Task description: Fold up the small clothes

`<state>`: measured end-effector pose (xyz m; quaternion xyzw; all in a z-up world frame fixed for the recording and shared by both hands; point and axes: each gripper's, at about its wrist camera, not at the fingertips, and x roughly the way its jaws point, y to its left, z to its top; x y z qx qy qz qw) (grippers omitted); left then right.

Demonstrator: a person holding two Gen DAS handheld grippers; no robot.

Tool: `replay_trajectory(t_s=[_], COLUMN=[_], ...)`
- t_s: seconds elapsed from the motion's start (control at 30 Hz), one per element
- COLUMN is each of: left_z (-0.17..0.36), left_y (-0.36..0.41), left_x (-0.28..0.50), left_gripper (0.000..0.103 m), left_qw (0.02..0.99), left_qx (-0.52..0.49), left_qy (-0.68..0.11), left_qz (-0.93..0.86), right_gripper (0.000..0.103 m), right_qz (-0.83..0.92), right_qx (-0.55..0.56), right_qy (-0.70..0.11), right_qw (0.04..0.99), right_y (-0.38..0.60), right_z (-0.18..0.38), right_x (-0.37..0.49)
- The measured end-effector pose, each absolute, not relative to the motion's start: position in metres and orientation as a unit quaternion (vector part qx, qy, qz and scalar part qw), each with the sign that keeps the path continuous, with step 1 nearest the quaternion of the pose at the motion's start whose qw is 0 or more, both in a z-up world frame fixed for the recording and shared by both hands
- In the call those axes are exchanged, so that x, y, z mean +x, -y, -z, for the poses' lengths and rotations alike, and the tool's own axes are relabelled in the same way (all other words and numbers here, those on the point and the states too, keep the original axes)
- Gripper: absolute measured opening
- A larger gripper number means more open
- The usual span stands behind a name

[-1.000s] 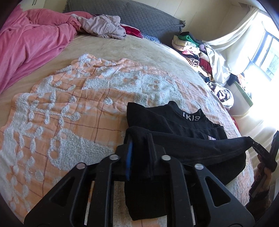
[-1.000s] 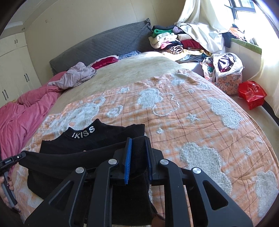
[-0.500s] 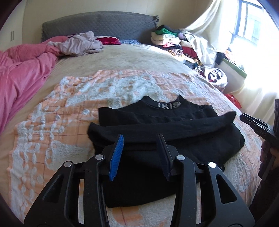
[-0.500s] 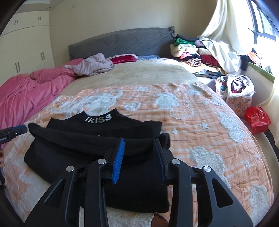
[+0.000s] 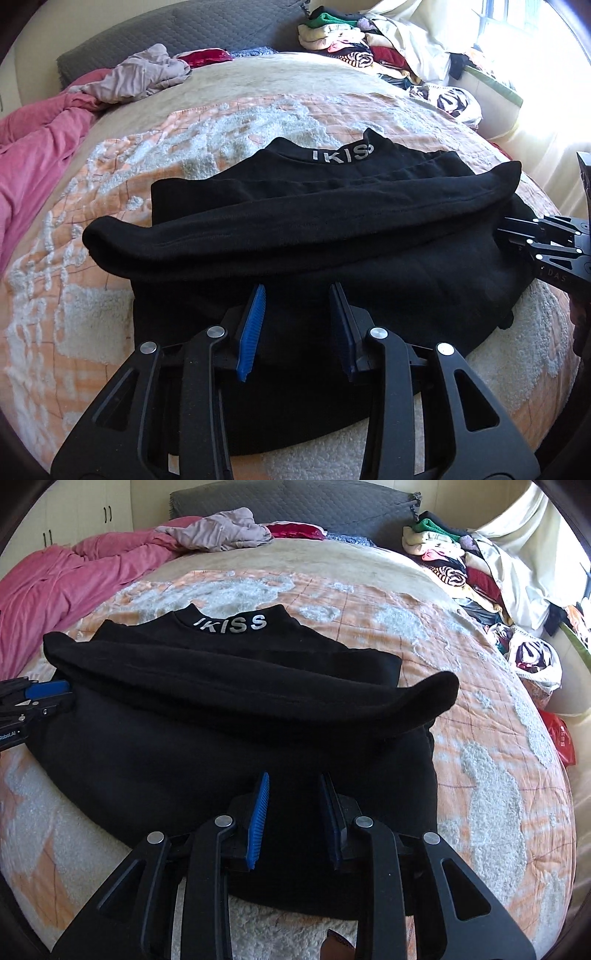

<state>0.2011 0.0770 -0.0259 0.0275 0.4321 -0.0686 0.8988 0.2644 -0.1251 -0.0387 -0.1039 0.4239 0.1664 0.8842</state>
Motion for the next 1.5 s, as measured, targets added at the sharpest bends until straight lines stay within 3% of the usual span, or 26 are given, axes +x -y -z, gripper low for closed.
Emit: replay_trajectory(t_s=[0.87, 0.93, 1.0, 1.33, 1.37, 1.43, 1.5], left_z=[0.016, 0.010, 0.007, 0.026, 0.028, 0.032, 0.032], left_y=[-0.099, -0.115, -0.131, -0.171, -0.170, -0.167, -0.168], left_x=[0.282, 0.276, 0.271, 0.275, 0.275, 0.275, 0.274], left_gripper=[0.029, 0.033, 0.036, 0.045, 0.044, 0.025, 0.017], left_qw=[0.904, 0.908, 0.909, 0.888, 0.887, 0.889, 0.890], left_qx=[-0.017, -0.038, -0.054, -0.099, -0.099, -0.095, -0.104], left_qy=[-0.427, -0.417, -0.412, -0.447, -0.448, -0.447, -0.441], left_qz=[-0.001, -0.014, -0.028, -0.042, -0.041, -0.041, -0.038], right_gripper=[0.027, 0.027, 0.035, 0.036, 0.032, 0.020, 0.013], right_qz=[-0.123, -0.122, -0.128, -0.157, -0.161, -0.166, -0.171], right_qx=[-0.002, 0.011, 0.017, 0.012, 0.011, 0.020, 0.021], right_qy=[-0.390, -0.393, -0.400, -0.440, -0.440, -0.435, -0.430], right_qw=[0.913, 0.911, 0.907, 0.884, 0.884, 0.885, 0.886], right_y=[0.184, 0.194, 0.199, 0.187, 0.186, 0.187, 0.189], right_z=[0.018, 0.016, 0.016, 0.039, 0.040, 0.037, 0.031], right_x=[0.339, 0.343, 0.346, 0.358, 0.358, 0.356, 0.355])
